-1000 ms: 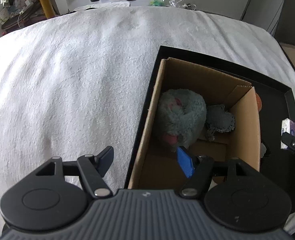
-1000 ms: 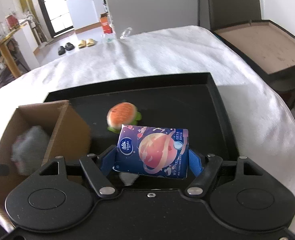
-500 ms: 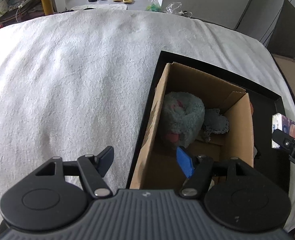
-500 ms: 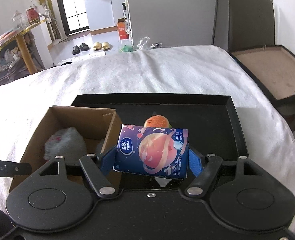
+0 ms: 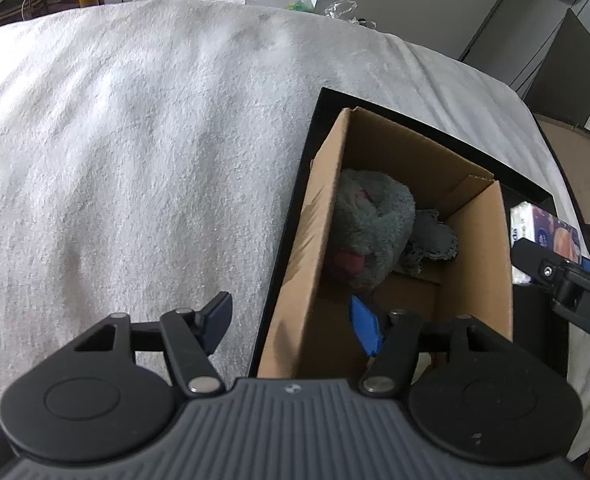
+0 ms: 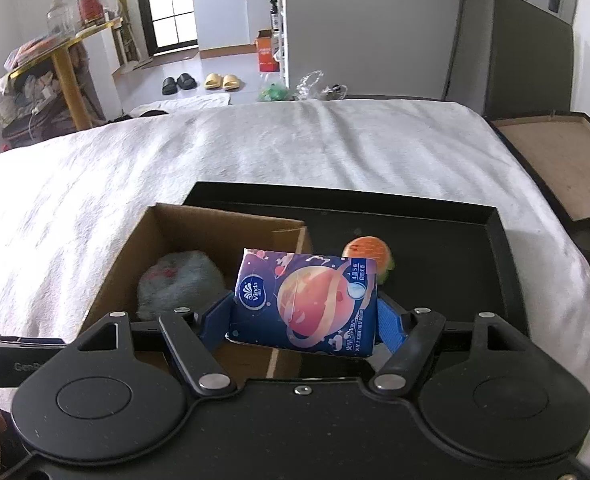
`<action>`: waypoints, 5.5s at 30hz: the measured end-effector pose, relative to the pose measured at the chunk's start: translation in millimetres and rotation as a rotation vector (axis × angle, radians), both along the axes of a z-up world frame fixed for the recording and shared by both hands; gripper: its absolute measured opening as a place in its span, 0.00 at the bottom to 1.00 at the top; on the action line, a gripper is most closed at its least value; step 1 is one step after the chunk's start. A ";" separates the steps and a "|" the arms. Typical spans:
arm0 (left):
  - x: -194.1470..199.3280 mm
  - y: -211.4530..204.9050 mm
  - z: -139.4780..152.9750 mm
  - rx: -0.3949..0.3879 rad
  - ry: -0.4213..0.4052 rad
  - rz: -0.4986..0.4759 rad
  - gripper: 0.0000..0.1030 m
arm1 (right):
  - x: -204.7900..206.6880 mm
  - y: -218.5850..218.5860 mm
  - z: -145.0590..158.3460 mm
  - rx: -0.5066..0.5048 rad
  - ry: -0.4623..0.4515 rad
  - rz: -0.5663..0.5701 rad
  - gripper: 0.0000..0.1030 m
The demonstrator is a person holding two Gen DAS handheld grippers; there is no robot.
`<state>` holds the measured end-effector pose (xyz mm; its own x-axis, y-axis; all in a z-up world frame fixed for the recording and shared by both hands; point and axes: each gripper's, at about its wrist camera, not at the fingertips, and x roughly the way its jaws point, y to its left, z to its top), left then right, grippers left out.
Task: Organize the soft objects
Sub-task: 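Carry the tissue pack into the box and open the right tool, then move the right tool to the black beaded bracelet and close on it, then carry the black bracelet into the box and open the right tool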
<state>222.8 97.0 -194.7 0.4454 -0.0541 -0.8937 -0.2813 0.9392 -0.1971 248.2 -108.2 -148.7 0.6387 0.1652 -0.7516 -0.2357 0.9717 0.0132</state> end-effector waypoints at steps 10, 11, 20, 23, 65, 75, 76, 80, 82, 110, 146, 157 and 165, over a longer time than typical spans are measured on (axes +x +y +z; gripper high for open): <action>-0.5 11.0 -10.5 -0.080 -0.003 -0.001 0.25 | 0.7 33.5 -7.1 -0.027 0.017 0.030 0.70; -0.5 11.6 -11.2 -0.085 -0.003 -0.002 0.23 | 0.6 35.7 -7.2 -0.029 0.016 0.032 0.70; -2.2 12.0 -11.4 -0.101 -0.006 -0.006 0.22 | -0.7 42.8 -17.6 -0.048 0.034 0.027 0.74; -2.3 11.7 -10.5 -0.094 -0.005 -0.004 0.22 | -3.0 35.6 -13.5 -0.042 0.023 0.016 0.75; 28.7 -33.4 5.9 0.157 0.036 -0.033 0.51 | 18.3 -95.4 -87.7 0.122 0.161 -0.155 0.55; 47.6 -49.9 -3.9 0.204 0.072 -0.052 0.51 | 30.1 -108.4 -109.8 0.204 0.195 -0.177 0.55; 49.1 -51.2 -4.4 0.209 0.075 -0.054 0.51 | 31.2 -108.6 -110.8 0.210 0.194 -0.175 0.55; 53.5 -55.6 -6.0 0.226 0.087 -0.057 0.51 | 33.4 -103.9 -111.0 0.213 0.173 -0.150 0.52; 54.5 -57.5 -6.0 0.233 0.090 -0.058 0.51 | 34.6 -102.0 -111.2 0.206 0.163 -0.134 0.42; 29.5 -44.0 9.5 0.196 0.054 -0.039 0.51 | 22.9 -101.5 -60.4 0.249 0.093 -0.117 0.30; 1.2 -6.5 -11.8 -0.013 0.029 -0.006 0.51 | 5.6 -4.8 -6.9 0.101 0.063 0.065 0.34; -6.9 4.5 -9.0 -0.080 0.001 -0.003 0.17 | 3.1 21.4 -5.5 0.053 0.053 0.106 0.44; -8.9 6.5 -7.6 -0.081 -0.005 0.008 0.16 | -6.3 17.7 -1.6 0.022 0.052 0.083 0.51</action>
<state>213.8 103.5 -202.3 0.4503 -0.1225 -0.8844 -0.2875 0.9179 -0.2735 241.9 -90.5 -150.2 0.5824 0.2324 -0.7790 -0.3138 0.9483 0.0484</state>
